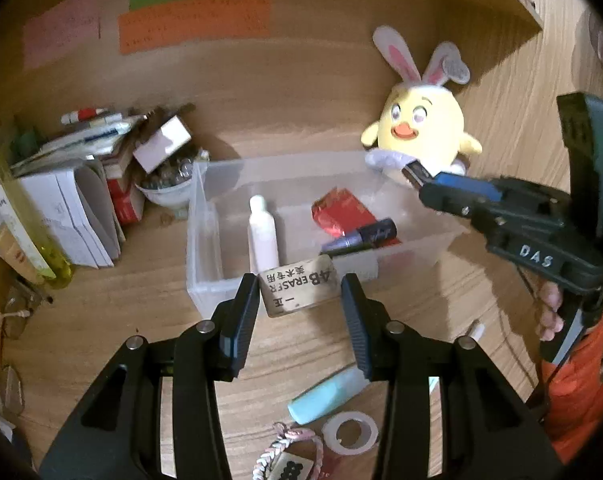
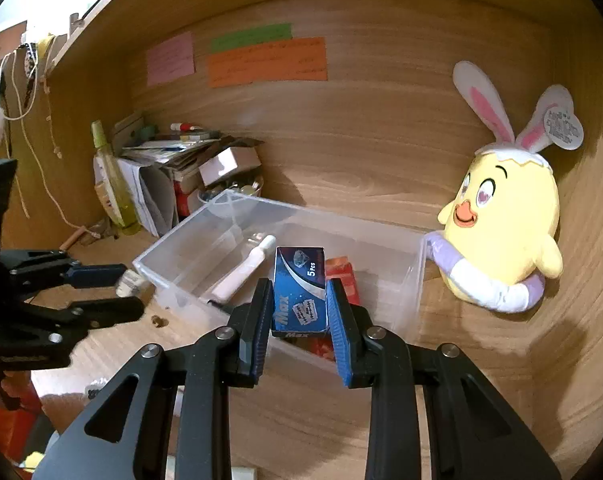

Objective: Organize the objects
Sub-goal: 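Carry the blue Max box into the clear bin and open the right tool while the left drops the tag, then withdraw both tools from the bin toward the mint-green cylinder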

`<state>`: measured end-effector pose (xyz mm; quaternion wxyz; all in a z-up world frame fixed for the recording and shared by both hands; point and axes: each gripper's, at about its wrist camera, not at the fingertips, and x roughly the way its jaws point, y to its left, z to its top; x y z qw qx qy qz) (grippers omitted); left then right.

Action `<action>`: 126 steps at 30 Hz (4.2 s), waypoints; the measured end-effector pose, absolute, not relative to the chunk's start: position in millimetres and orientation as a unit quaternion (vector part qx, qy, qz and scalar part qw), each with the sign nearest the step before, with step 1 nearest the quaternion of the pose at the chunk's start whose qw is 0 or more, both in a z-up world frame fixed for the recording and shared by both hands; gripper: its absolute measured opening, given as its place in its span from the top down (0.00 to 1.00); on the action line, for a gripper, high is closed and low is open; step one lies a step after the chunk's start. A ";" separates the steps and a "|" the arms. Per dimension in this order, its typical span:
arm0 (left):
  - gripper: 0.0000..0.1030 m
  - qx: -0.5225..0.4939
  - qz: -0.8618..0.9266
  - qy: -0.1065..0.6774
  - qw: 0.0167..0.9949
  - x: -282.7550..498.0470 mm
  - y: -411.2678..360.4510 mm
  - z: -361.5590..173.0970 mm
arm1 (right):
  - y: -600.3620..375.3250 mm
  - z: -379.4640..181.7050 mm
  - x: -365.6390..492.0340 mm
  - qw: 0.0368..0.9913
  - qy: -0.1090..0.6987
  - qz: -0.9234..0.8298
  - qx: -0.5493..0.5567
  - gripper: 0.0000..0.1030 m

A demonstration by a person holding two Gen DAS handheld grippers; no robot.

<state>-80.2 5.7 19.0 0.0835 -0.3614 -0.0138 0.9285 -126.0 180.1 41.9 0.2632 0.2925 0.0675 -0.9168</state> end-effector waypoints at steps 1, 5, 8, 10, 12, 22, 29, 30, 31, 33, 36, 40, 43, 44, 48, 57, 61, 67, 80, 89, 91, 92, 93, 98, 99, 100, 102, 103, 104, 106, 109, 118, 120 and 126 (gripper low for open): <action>0.59 -0.358 0.930 -0.015 0.083 -80.5 5.4 21.6 | 180.0 42.5 -128.0 0.262 0.069 -0.917 0.292 0.76; 0.59 -0.345 0.935 -0.019 0.078 -82.9 3.5 32.0 | 178.9 45.5 -135.1 0.257 0.073 -0.919 0.289 0.76; 0.59 -0.330 0.941 -0.022 0.076 -87.7 0.8 41.8 | 178.7 47.4 -138.8 0.252 0.077 -0.921 0.286 0.76; 0.59 -0.325 0.943 -0.024 0.073 -92.9 -1.4 46.5 | 179.3 48.0 -143.6 0.248 0.079 -0.922 0.286 0.76; 0.59 -0.324 0.943 -0.026 0.070 -100.3 -2.7 48.0 | 180.1 47.4 -149.0 0.245 0.080 -0.922 0.288 0.76; 0.59 -0.363 0.929 -0.039 0.061 -138.1 -7.1 21.0 | 181.7 25.4 -174.2 0.233 0.073 -0.915 0.322 0.76; 0.59 -0.392 0.917 -0.041 0.062 -158.1 -7.4 0.2 | 181.4 12.8 -183.5 0.229 0.076 -0.909 0.340 0.76; 0.59 -0.394 0.916 -0.041 0.062 -159.6 -6.6 -1.6 | 180.7 10.3 -184.9 0.229 0.077 -0.907 0.344 0.76; 0.59 -0.398 0.914 -0.040 0.064 -161.6 -6.0 -4.1 | 180.0 8.7 -185.9 0.229 0.078 -0.906 0.347 0.76; 0.59 -0.403 0.912 -0.041 0.067 -165.2 -5.1 -8.0 | 177.0 4.3 -187.6 0.226 0.085 -0.904 0.352 0.76; 0.59 -0.412 0.908 -0.037 0.069 -170.0 -1.9 -14.1 | 173.7 -0.4 -189.4 0.225 0.092 -0.902 0.357 0.76; 0.59 -0.420 0.905 -0.027 0.067 -174.1 3.6 -20.6 | 170.0 -6.5 -191.1 0.225 0.101 -0.898 0.365 0.76; 0.59 -0.421 0.905 -0.018 0.064 -175.2 7.8 -20.9 | 168.1 -10.1 -192.2 0.222 0.106 -0.896 0.370 0.76; 0.59 -0.421 0.904 -0.016 0.065 -175.6 8.4 -20.9 | 167.9 -11.0 -192.5 0.220 0.107 -0.896 0.371 0.76; 0.59 -0.425 0.903 -0.009 0.067 -175.7 11.1 -21.2 | 167.4 -12.6 -192.9 0.220 0.106 -0.894 0.375 0.76; 0.47 -0.407 0.911 -0.011 0.070 -166.3 8.1 -6.5 | 164.5 -11.9 -190.9 0.221 0.110 -0.892 0.378 0.67; 0.39 -0.397 0.915 -0.011 0.072 -160.2 7.7 1.9 | 163.0 -5.8 -184.3 0.222 0.113 -0.897 0.364 0.53; 0.30 -0.387 0.920 -0.010 0.069 -147.5 7.9 11.4 | 161.2 6.1 -173.6 0.224 0.119 -0.903 0.347 0.34; 0.14 -0.363 0.930 -0.014 0.053 -112.7 -6.3 27.4 | 164.8 34.0 -139.3 0.240 0.108 -0.911 0.317 0.20; 0.12 -0.371 0.927 -0.017 0.051 -90.1 -16.4 13.1 | 163.8 31.2 -121.4 0.245 0.094 -0.909 0.324 0.19; 0.12 -0.378 0.924 -0.017 0.050 -85.2 -19.3 5.7 | 163.0 28.1 -116.9 0.248 0.090 -0.907 0.329 0.19; 0.12 -0.380 0.924 -0.016 0.049 -83.2 -20.1 3.0 | 162.1 26.5 -115.2 0.250 0.089 -0.905 0.331 0.19; 0.12 -0.385 0.922 -0.015 0.046 -81.1 -22.2 -2.1 | 160.9 24.9 -112.9 0.253 0.089 -0.904 0.333 0.19; 0.12 -0.411 0.911 -0.017 0.036 -75.6 -32.7 -26.6 | 153.5 16.2 -98.1 0.263 0.096 -0.898 0.340 0.19; 0.12 -0.415 0.909 -0.017 0.031 -74.5 -35.2 -32.6 | 151.2 13.2 -94.5 0.266 0.098 -0.896 0.343 0.19; 0.13 -0.419 0.908 -0.015 0.029 -74.4 -36.4 -37.0 | 149.6 10.5 -92.4 0.269 0.098 -0.894 0.345 0.19; 0.23 -0.427 0.904 -0.017 0.028 -75.2 -38.4 -45.3 | 145.4 3.8 -88.3 0.275 0.099 -0.889 0.354 0.19; 0.27 -0.432 0.901 -0.019 0.030 -76.7 -39.4 -48.3 | 142.7 -0.7 -86.7 0.279 0.099 -0.885 0.359 0.19; 0.33 -0.437 0.898 -0.022 0.033 -78.4 -40.5 -51.3 | 139.7 -4.9 -85.7 0.282 0.100 -0.882 0.365 0.19; 0.36 -0.443 0.895 -0.028 0.035 -82.7 -42.2 -56.3 | 134.3 -12.1 -84.3 0.287 0.101 -0.876 0.373 0.19; 0.42 -0.448 0.893 -0.032 0.038 -88.3 -43.1 -61.2 | 127.2 -22.3 -83.5 0.302 0.101 -0.865 0.388 0.19; 0.67 -0.458 0.887 -0.029 0.050 -97.0 -41.2 -71.1 | 106.4 -43.7 -85.0 0.345 0.122 -0.829 0.422 0.19; 0.70 -0.456 0.888 -0.029 0.052 -97.7 -41.2 -71.1 | 102.5 -46.3 -85.8 0.350 0.128 -0.824 0.427 0.19; 0.81 -0.454 0.889 -0.027 0.052 -102.4 -39.8 -71.5 | 93.1 -48.9 -85.6 0.364 0.146 -0.813 0.430 0.19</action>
